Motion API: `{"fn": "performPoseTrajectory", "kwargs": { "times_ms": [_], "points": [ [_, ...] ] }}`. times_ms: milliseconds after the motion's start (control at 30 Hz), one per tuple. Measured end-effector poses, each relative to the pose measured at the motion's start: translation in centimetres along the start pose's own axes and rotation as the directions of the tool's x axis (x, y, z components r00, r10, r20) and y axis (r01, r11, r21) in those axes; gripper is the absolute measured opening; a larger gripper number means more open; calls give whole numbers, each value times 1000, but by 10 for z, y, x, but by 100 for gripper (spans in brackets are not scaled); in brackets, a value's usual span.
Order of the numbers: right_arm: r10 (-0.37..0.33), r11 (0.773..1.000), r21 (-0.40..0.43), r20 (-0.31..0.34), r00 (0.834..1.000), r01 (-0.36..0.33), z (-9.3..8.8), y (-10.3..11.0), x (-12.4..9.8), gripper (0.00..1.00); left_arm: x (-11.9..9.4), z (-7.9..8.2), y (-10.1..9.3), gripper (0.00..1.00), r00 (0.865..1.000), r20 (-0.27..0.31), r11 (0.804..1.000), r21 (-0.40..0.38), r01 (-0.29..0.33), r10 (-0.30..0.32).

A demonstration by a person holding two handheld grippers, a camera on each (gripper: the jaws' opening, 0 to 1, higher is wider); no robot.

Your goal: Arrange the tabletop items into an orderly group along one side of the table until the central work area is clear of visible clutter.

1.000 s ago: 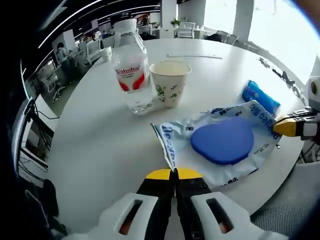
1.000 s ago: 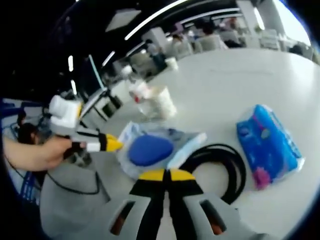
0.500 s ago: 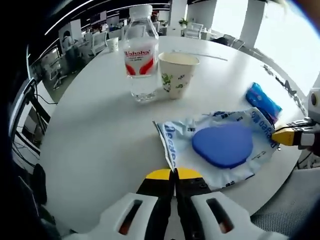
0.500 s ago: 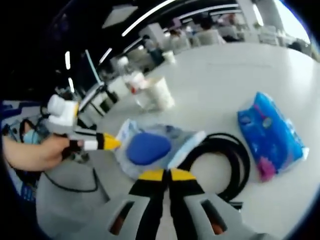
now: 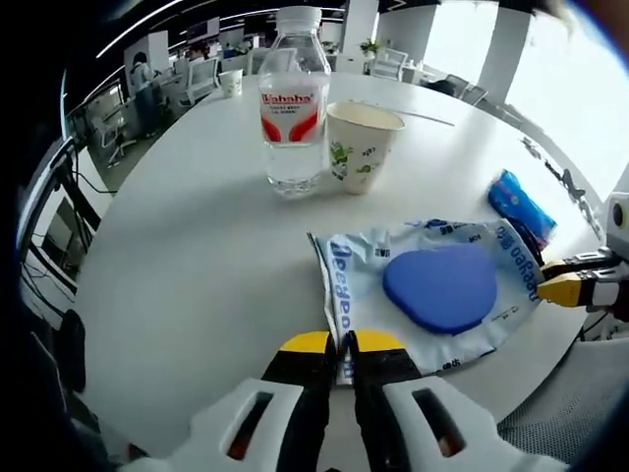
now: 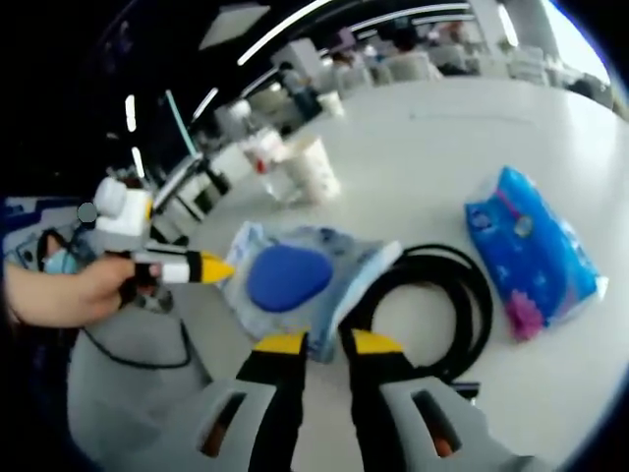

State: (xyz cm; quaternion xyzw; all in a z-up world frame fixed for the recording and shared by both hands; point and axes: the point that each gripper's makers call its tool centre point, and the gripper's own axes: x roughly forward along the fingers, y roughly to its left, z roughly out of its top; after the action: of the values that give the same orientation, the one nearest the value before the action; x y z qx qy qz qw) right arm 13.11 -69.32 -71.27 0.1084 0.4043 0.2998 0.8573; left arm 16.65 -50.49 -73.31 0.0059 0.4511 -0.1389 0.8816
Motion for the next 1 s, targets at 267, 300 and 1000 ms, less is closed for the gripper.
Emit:
{"fn": "performPoseTrajectory", "kwargs": {
  "times_ms": [267, 300, 1000],
  "points": [
    [-8, 1000, 4, 2, 1000, 8, 0, 0, 0, 32, -1, -8, 2, 45, 1000, -8, 999, -44, -11, 11],
    [-8, 1000, 3, 6, 1000, 8, 0, 1, 0, 33, -1, -7, 2, 48, 1000, -4, 999, -40, -8, 8],
    [-10, 999, 42, 120, 993, 5, 11, 1, -14, 71, -12, 2, -6, 99, 998, 49, 1000, -9, -27, 28]
  ]
}}
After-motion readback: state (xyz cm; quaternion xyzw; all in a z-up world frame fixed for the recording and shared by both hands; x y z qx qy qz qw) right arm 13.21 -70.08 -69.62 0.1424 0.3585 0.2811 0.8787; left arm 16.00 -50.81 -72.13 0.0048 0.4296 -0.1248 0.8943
